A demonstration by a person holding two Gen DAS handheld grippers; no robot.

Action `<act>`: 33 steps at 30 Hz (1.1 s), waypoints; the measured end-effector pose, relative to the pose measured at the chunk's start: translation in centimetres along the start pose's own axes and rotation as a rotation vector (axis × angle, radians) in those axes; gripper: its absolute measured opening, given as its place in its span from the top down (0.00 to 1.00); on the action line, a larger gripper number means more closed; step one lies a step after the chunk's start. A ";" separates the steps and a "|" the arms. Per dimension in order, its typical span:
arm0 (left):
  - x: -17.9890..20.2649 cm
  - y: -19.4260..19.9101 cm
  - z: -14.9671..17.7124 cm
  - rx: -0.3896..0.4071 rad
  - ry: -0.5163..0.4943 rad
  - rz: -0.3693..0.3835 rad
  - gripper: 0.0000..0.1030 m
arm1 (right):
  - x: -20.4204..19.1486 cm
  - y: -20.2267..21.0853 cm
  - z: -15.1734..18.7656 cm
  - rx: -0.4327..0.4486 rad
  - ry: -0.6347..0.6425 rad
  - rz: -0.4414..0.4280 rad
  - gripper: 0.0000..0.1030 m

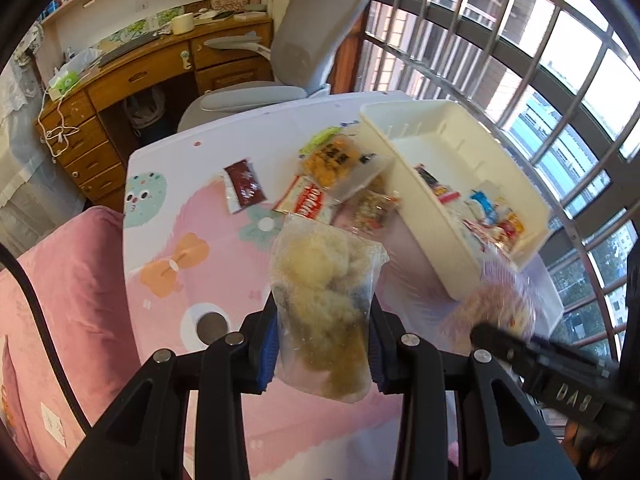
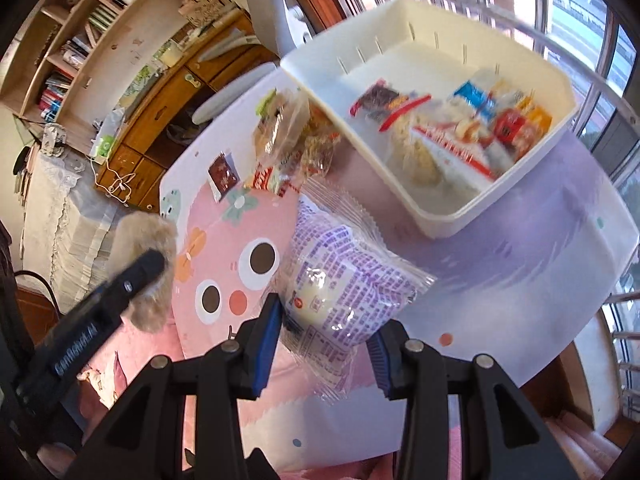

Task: Organize snacks
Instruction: 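Carry both bags over the white tray and open both grippers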

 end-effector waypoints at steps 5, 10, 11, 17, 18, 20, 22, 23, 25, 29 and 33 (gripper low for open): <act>2.7 0.7 0.4 0.016 0.004 0.026 0.66 | 1.0 2.2 -2.0 0.060 0.092 0.026 0.60; 5.4 0.7 0.0 0.031 0.052 0.043 0.66 | 2.5 3.8 -4.7 0.097 0.192 0.046 0.60; 5.9 0.6 -0.2 0.035 0.061 0.044 0.66 | 2.9 4.1 -5.2 0.100 0.213 0.046 0.60; 9.4 -0.2 -1.7 0.055 0.118 0.041 0.66 | 5.1 5.0 -8.4 0.094 0.329 0.055 0.60; 10.1 -0.4 -2.0 0.059 0.127 0.042 0.66 | 5.5 5.1 -8.9 0.092 0.345 0.054 0.60; 11.4 -0.8 -2.6 0.066 0.143 0.042 0.66 | 6.3 5.2 -9.9 0.092 0.380 0.055 0.60; 12.7 -1.3 -3.1 0.073 0.157 0.042 0.66 | 7.2 5.2 -10.9 0.084 0.411 0.052 0.60; 13.3 -1.5 -3.4 0.076 0.162 0.042 0.66 | 7.6 5.3 -11.3 0.080 0.421 0.051 0.60; 14.6 -2.0 -4.0 0.083 0.176 0.042 0.66 | 8.4 5.2 -12.2 0.071 0.446 0.050 0.60; 16.9 -2.9 -5.4 0.105 0.190 0.044 0.66 | 10.0 5.1 -14.1 0.057 0.492 0.045 0.60; 18.9 -3.9 -6.7 0.113 0.190 0.054 0.66 | 11.4 5.1 -15.4 0.048 0.524 0.046 0.60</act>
Point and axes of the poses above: each gripper's, at about its wrist camera, not at the fingertips, and y roughly against the way its jaws point, x to its right, z to its underside, the point moved 9 cm from there along -y, roughly the way its jaws point, and after that the axes turned 2 degrees about -x, right-handed, at the moved point
